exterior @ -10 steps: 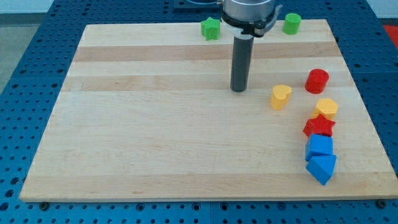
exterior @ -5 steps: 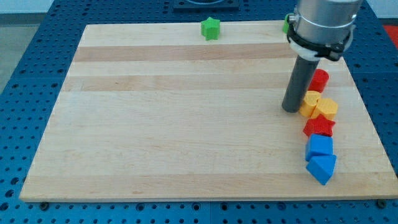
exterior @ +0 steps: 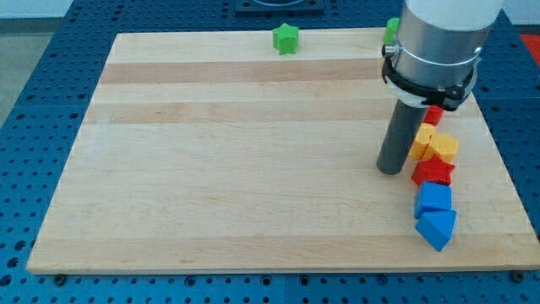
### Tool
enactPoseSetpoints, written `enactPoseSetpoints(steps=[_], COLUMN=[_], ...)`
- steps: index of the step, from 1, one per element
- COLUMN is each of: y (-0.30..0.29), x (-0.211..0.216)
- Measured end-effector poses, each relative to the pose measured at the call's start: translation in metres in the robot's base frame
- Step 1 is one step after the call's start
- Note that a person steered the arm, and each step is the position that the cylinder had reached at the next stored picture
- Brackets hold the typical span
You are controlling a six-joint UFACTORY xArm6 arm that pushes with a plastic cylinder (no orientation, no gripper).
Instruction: Place the yellow heart in between the red circle and the hexagon
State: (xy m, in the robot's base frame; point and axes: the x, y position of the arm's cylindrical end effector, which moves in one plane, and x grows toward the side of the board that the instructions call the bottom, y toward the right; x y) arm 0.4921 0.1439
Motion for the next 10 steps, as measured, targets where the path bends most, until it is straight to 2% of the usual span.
enactPoseSetpoints(steps=[4,8,9,10], y=[0.033,0.027,-0.041,-0.117], x=[-0.039,-0.057,-0.055,-0.074])
